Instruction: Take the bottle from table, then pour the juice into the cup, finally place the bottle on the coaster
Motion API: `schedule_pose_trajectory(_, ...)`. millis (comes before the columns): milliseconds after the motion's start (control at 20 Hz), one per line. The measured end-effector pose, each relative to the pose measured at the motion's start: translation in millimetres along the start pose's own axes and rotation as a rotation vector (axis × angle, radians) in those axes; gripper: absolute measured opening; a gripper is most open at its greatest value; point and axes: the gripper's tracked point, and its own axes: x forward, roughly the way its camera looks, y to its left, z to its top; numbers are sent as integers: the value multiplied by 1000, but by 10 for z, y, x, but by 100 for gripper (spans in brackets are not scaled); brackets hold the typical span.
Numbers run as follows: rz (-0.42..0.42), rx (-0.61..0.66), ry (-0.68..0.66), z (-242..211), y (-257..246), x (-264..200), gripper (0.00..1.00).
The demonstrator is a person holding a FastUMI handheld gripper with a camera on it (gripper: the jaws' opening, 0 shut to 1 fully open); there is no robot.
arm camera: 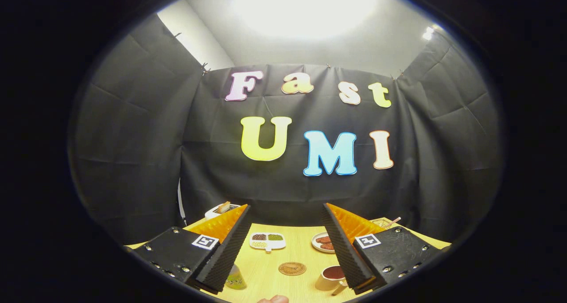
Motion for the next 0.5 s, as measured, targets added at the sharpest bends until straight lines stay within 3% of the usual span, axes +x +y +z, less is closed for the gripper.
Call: schedule_pose_trajectory(500,12,15,-20,-40,98,51,96)
